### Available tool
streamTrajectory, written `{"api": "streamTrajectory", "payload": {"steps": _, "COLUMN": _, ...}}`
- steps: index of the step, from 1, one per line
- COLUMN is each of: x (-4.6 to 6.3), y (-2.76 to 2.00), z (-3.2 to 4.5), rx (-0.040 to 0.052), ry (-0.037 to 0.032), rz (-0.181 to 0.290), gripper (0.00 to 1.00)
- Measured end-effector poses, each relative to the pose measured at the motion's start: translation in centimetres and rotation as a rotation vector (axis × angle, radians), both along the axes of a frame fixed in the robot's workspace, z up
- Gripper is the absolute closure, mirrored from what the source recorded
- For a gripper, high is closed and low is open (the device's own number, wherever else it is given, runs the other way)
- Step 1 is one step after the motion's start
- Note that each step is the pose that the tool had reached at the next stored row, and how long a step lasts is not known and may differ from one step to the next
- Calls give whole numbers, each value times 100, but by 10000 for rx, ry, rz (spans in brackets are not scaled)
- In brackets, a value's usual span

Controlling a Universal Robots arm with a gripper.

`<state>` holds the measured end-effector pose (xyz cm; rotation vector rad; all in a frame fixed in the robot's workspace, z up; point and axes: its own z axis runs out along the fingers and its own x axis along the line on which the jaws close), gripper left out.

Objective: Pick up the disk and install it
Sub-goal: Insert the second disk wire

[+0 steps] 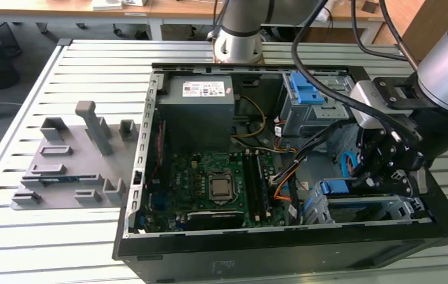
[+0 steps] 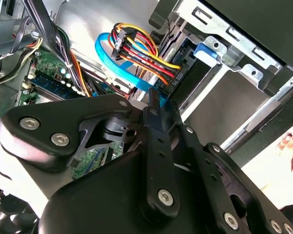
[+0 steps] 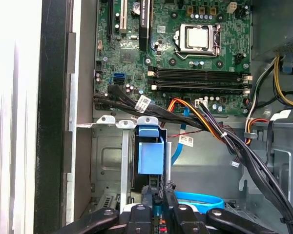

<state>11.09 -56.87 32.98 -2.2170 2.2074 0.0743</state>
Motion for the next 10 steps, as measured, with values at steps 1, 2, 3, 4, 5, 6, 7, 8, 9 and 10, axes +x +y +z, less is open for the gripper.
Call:
{"api": "streamTrajectory", "payload": {"steps": 1, "x": 0, "y": 0, "z": 9, "rx": -1, "ry": 0, "rz": -1, "gripper": 76}}
{"api": "streamTrajectory", "payload": {"steps": 2, "x": 0, "y": 0, "z": 18, "rx": -1, "ry": 0, "rz": -1, "gripper": 76}}
{"api": "streamTrajectory", "payload": {"steps": 3, "x": 0, "y": 0, "z": 30, "rx": -1, "ry": 0, "rz": -1, "gripper": 76}}
{"api": "streamTrajectory", "payload": {"steps": 4, "x": 0, "y": 0, "z": 42, "rx": 0, "ry": 0, "rz": -1, "gripper": 76}}
{"api": "streamTrajectory", "payload": {"steps": 5, "x": 0, "y": 0, "z": 58, "rx": -1, "ry": 0, "rz": -1, "gripper": 76}}
{"api": "streamTrajectory", "payload": {"steps": 6, "x": 0, "y": 0, "z": 74, "rx": 0, "ry": 0, "rz": -1, "gripper": 76}}
{"api": "streamTrajectory", "payload": {"steps": 7, "x": -1, "y": 0, "z": 93, "rx": -1, "ry": 0, "rz": -1, "gripper": 76}}
{"api": "streamTrajectory", "payload": {"steps": 8, "x": -1, "y": 0, "z": 113, "rx": 0, "ry": 0, "rz": -1, "gripper": 76}}
{"api": "streamTrajectory", "payload": {"steps": 9, "x": -1, "y": 1, "z": 135, "rx": 0, "ry": 2, "rz": -1, "gripper": 76}}
{"api": "streamTrajectory", "payload": {"steps": 10, "x": -1, "y": 1, "z": 156, "rx": -1, "ry": 3, "rz": -1, "gripper": 76}}
